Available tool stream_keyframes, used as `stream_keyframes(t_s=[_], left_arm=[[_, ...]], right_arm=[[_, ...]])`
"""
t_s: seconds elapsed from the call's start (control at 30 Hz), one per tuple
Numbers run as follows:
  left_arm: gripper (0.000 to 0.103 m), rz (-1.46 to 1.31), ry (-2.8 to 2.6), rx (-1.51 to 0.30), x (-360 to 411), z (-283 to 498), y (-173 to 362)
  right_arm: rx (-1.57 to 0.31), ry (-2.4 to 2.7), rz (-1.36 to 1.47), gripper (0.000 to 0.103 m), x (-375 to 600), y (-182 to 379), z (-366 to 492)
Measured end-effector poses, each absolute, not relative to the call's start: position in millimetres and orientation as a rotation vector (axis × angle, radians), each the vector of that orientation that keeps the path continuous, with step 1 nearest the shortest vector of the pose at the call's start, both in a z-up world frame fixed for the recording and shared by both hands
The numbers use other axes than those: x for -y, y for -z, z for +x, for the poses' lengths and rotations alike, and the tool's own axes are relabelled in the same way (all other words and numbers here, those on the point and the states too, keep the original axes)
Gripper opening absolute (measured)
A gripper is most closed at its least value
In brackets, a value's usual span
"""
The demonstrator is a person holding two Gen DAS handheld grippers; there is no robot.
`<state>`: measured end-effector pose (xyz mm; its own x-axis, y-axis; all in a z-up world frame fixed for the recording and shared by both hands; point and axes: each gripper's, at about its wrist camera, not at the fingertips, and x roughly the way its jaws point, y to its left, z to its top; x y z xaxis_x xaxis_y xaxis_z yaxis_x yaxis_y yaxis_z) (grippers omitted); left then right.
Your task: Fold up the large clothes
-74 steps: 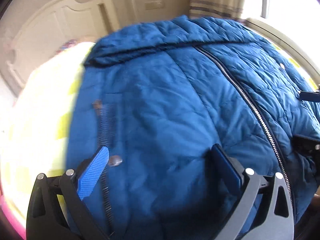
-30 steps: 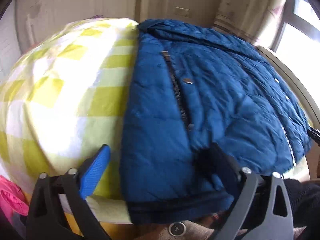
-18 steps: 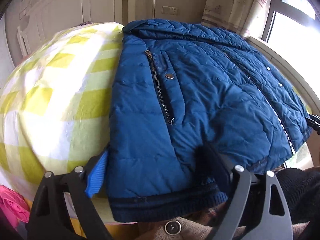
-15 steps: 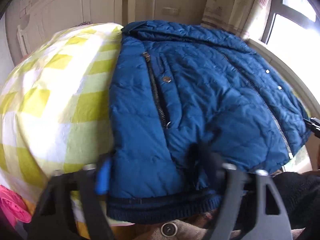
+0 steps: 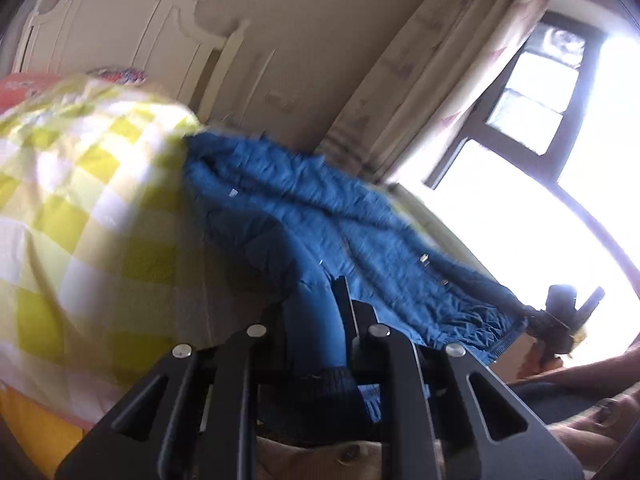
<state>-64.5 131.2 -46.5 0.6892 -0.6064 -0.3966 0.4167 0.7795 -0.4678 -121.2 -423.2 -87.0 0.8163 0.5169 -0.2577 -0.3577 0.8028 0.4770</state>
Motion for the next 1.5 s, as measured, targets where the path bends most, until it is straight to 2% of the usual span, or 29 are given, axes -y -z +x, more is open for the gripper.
stream_keyframes(t_s=[0.17, 0.33, 0.43, 0.57, 0.6, 0.63, 0.67, 0.7, 0.73, 0.8, 0.87, 1.03, 1.23, 1.4, 1.43, 1.47, 1.5], left_arm=[[0.018, -0.473, 0.730, -0.385, -162, -110, 5], [0.021, -0.582, 0.831, -0.301, -170, -86, -22], [0.024, -0.598, 0.794, -0.315, -166, -34, -31], [0.041, -0.737, 0.710, -0.506, -159, 97, -8], [0.043, -0.767, 0.681, -0.550, -155, 129, 4], [0.053, -0.806, 0.633, -0.621, -154, 165, 20], [0.067, -0.830, 0.590, -0.670, -158, 186, 36], [0.075, -0.856, 0.503, -0.722, -161, 213, 54], [0.077, -0.875, 0.424, -0.743, -167, 233, 70], [0.077, -0.948, 0.358, -0.768, -185, 255, 96], [0.081, -0.994, 0.320, -0.758, -202, 259, 113], [0.083, -0.736, 0.294, -0.791, -197, 267, 112], [0.095, -0.487, 0.445, -0.860, -139, 296, 97], [0.096, -0.310, 0.470, -0.905, -96, 320, 91], [0.094, -0.284, 0.480, -0.913, -89, 324, 92], [0.081, -0.249, 0.477, -0.914, -83, 327, 94], [0.067, -0.193, 0.441, -0.893, -77, 327, 95]], right_arm=[[-0.186, -0.542, 0.377, 0.016, 425, 23, -170], [-0.107, -0.578, 0.329, 0.016, 410, -26, -143], [-0.155, -0.531, 0.358, 0.017, 412, -38, -83], [-0.361, -0.374, 0.493, 0.017, 430, -13, 38], [-0.414, -0.358, 0.525, 0.019, 435, 0, 63], [-0.490, -0.335, 0.582, 0.024, 443, 19, 95], [-0.545, -0.310, 0.639, 0.029, 451, 36, 119], [-0.603, -0.285, 0.700, 0.045, 459, 53, 140], [-0.638, -0.235, 0.759, 0.068, 471, 72, 152], [-0.609, -0.196, 0.807, 0.085, 486, 88, 150], [-0.586, -0.195, 0.792, 0.085, 496, 93, 146], [-0.653, -0.152, 0.504, 0.085, 492, 89, 151], [-0.723, -0.183, 0.316, 0.085, 464, 89, 197], [-0.804, -0.179, 0.203, 0.084, 441, 100, 228], [-0.812, -0.186, 0.169, 0.073, 434, 103, 230], [-0.806, -0.193, 0.150, 0.064, 431, 104, 230], [-0.771, -0.192, 0.118, 0.042, 425, 101, 223]])
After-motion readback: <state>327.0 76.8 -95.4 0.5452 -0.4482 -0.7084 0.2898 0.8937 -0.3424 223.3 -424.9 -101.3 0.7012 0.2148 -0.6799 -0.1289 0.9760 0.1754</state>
